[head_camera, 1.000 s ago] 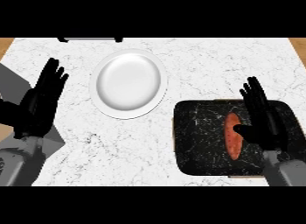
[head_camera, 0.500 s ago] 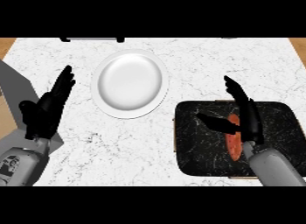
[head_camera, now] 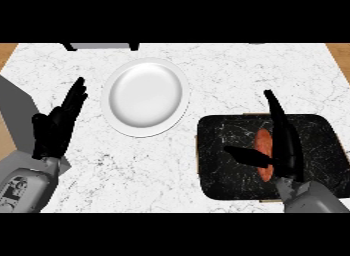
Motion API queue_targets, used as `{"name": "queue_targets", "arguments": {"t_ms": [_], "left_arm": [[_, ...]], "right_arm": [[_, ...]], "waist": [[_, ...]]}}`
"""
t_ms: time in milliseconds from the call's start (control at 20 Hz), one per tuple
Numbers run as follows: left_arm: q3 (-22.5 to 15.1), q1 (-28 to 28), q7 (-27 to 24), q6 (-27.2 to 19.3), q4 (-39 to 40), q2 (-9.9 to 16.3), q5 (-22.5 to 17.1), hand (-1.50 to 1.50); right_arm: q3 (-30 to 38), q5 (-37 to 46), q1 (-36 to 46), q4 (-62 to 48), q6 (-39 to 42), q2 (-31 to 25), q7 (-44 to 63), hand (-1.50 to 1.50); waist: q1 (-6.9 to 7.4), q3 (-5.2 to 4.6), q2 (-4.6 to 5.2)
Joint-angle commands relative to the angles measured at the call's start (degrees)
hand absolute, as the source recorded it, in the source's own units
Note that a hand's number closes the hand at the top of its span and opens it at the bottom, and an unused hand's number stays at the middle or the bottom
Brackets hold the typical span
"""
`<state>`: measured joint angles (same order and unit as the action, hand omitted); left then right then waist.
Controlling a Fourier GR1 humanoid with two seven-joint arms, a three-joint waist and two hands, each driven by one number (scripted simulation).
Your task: Pick the sweet potato from the tray and place it in the plate
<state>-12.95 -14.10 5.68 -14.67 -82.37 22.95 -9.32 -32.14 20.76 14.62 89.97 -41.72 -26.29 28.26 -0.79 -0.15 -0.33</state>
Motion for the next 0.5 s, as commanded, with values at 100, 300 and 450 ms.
{"name": "queue_targets", "arguments": {"t_ms": [100, 300, 450], "left_arm": [[0.8, 2.1, -1.7, 0.3, -0.4, 0.2, 0.9, 0.00], [1.0, 1.7, -1.7, 1.0, -0.2, -0.3, 0.1, 0.00], [2.1, -0.9, -1.7, 2.2, 2.4, 0.4, 0.4, 0.00]], "right_arm": [[0.3, 8.1, 0.0, 13.1, 11.6, -9.8, 20.7, -1.50], [1.5, -0.1, 4.4, 17.2, 27.5, -15.9, 31.3, -1.50], [2.1, -5.1, 5.4, 20.4, 33.6, -16.2, 37.8, -1.50]], "waist": [[-0.35, -0.06, -0.31], [0.17, -0.14, -0.19], [0.11, -0.02, 0.15]]}}
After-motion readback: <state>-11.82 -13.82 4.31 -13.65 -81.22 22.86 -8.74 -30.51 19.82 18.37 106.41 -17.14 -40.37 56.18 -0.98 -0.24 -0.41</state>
